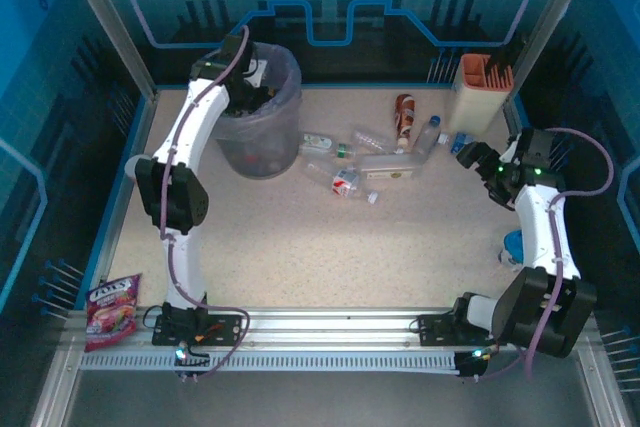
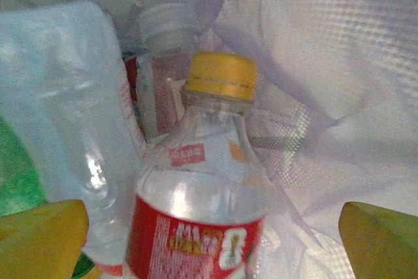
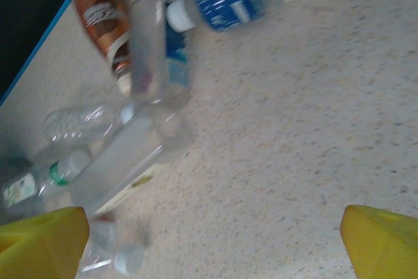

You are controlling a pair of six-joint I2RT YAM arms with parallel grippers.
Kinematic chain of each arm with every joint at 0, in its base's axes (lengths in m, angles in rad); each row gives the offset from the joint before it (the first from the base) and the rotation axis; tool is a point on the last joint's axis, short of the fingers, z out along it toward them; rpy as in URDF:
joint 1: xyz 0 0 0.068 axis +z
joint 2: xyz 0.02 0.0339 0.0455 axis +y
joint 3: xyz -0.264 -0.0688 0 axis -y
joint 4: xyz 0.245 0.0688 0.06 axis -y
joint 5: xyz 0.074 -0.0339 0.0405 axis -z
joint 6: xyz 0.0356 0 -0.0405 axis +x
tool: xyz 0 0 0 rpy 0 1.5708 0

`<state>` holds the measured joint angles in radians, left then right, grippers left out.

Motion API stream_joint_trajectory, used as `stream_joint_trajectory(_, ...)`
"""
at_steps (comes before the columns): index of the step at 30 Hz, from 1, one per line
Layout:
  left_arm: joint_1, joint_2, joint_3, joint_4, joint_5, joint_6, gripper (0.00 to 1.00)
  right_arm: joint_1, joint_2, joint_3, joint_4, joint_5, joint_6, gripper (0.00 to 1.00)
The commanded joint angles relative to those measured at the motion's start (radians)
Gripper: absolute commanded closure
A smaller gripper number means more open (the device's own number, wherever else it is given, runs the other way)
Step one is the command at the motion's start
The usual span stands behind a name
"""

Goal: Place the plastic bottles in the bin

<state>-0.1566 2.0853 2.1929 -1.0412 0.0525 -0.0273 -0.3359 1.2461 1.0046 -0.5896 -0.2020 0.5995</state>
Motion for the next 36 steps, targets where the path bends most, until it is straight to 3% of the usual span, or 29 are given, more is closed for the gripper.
stream_joint_trajectory(1, -0.006, -0.113, 0.059, 0.001, -0.011, -0.019, 0.01, -0.021, 0.039, 0.025, 0.055, 0.115, 0.227, 0.00)
stream_joint_trajectory(9, -0.006, -0.234, 0.062, 0.017, -0.035, -0.049, 0.01, -0.024, 0.209, 0.027, 0.220, 0.138, 0.649, 0.01)
stream_joint_trajectory(13, -0.006, -0.338, -0.062, 0.057, -0.050, -0.086, 0.01, -0.012, 0.313, 0.057, 0.280, 0.180, 0.758, 0.02)
stream_joint_trajectory(22, -0.005, -0.666, -0.510, 0.247, -0.129, -0.196, 0.01, 0.005, 0.502, 0.181, 0.309, 0.247, 0.812, 0.01)
stream_joint_trajectory(36, 0.002, -0.763, -0.768, 0.404, -0.124, -0.330, 0.01, 0.015, 0.681, 0.262, 0.342, 0.251, 0.868, 0.02)
